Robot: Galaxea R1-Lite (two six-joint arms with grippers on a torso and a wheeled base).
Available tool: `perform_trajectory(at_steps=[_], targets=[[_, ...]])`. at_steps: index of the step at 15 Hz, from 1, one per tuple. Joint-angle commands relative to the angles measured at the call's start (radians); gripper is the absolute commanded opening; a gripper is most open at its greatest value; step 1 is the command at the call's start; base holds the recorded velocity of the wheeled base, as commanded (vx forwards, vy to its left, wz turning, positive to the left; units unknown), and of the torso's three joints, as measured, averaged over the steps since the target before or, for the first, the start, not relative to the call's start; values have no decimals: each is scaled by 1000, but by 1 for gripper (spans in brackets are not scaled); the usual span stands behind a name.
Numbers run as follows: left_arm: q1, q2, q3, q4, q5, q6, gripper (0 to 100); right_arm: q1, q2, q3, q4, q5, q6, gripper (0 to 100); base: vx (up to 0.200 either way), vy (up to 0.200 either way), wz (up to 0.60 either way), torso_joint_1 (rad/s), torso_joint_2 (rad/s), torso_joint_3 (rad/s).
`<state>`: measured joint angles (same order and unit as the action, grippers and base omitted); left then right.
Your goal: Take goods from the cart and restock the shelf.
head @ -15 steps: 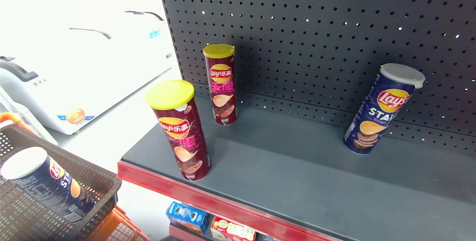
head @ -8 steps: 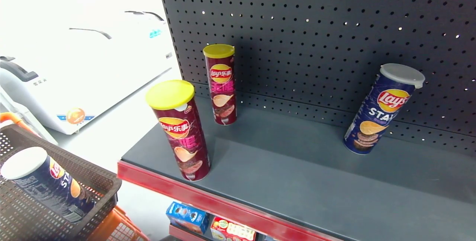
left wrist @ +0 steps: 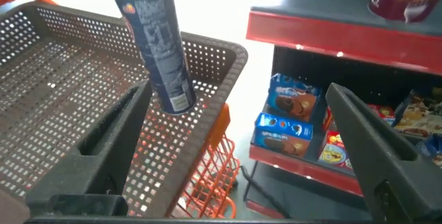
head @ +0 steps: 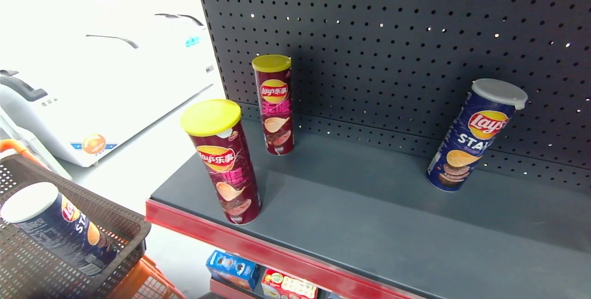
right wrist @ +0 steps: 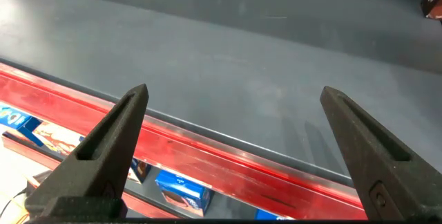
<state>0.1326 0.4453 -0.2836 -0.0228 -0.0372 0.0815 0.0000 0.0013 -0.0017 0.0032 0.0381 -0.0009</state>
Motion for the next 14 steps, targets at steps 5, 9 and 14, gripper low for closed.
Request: perform_trajectory(at_steps=[5,9,14], targets=[[59,219,-19,-28,149,17,100,0,0,0,0,0,-1,100,0,0,0,0,0,0],[81,250,8,-26,318,20,100,0,0,0,0,0,-1,100,0,0,0,0,0,0],[81,400,43,-144,280,-66,100,0,0,0,0,0,-1,100,0,0,0,0,0,0]])
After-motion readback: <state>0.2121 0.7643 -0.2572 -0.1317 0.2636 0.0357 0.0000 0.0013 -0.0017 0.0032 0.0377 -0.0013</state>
